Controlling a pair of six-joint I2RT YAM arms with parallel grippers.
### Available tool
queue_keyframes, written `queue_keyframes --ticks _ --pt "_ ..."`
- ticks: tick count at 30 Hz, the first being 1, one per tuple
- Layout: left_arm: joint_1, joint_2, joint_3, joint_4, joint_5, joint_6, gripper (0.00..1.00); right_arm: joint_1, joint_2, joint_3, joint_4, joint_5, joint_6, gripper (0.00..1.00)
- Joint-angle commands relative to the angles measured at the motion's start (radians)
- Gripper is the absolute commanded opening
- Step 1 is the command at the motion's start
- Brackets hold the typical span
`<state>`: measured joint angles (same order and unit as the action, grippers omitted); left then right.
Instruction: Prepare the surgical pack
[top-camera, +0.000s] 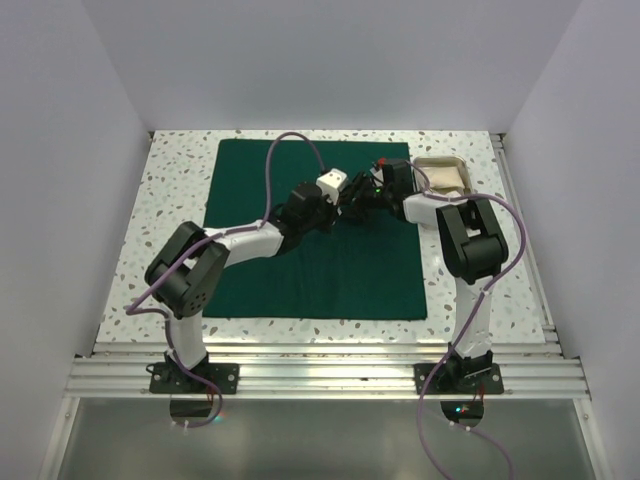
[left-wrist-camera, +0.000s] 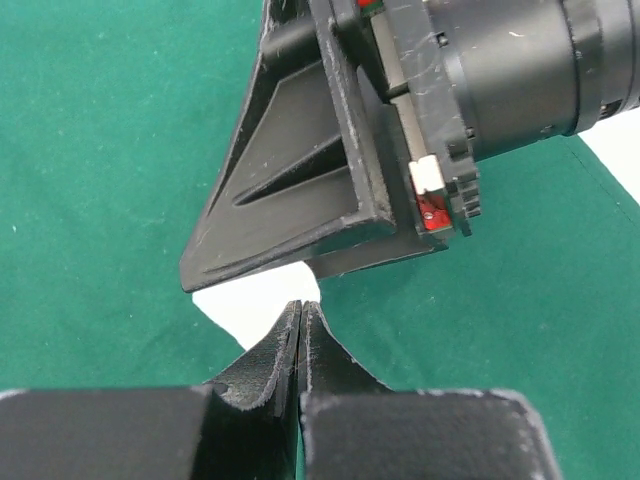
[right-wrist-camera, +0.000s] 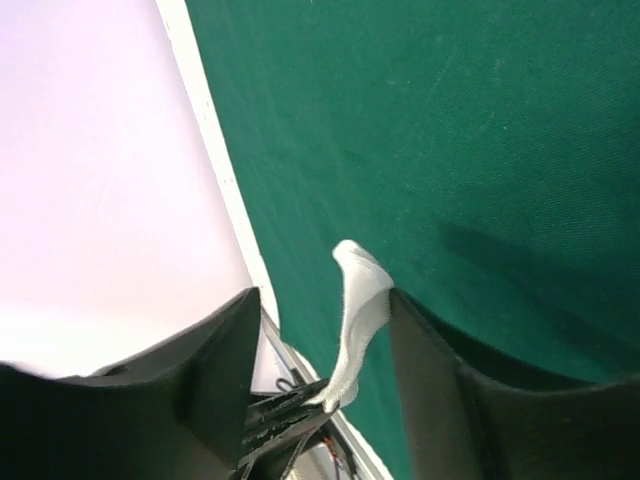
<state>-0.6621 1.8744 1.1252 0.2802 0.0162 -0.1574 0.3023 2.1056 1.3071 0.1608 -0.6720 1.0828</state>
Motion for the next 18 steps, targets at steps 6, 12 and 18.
queue_keyframes --ticks 6,12,18 --pt "-0.007 -0.020 -0.013 0.086 -0.038 0.036 0.13 0.001 -0.002 0.041 0.003 0.006 0.011 0.13" --pt "-0.007 -0.078 -0.068 0.131 -0.021 0.022 0.38 -0.011 -0.030 0.061 -0.021 0.038 -0.029 0.00" --pt "-0.007 -0.142 -0.070 0.064 -0.073 -0.022 0.50 -0.135 -0.148 0.083 -0.185 0.155 -0.161 0.00"
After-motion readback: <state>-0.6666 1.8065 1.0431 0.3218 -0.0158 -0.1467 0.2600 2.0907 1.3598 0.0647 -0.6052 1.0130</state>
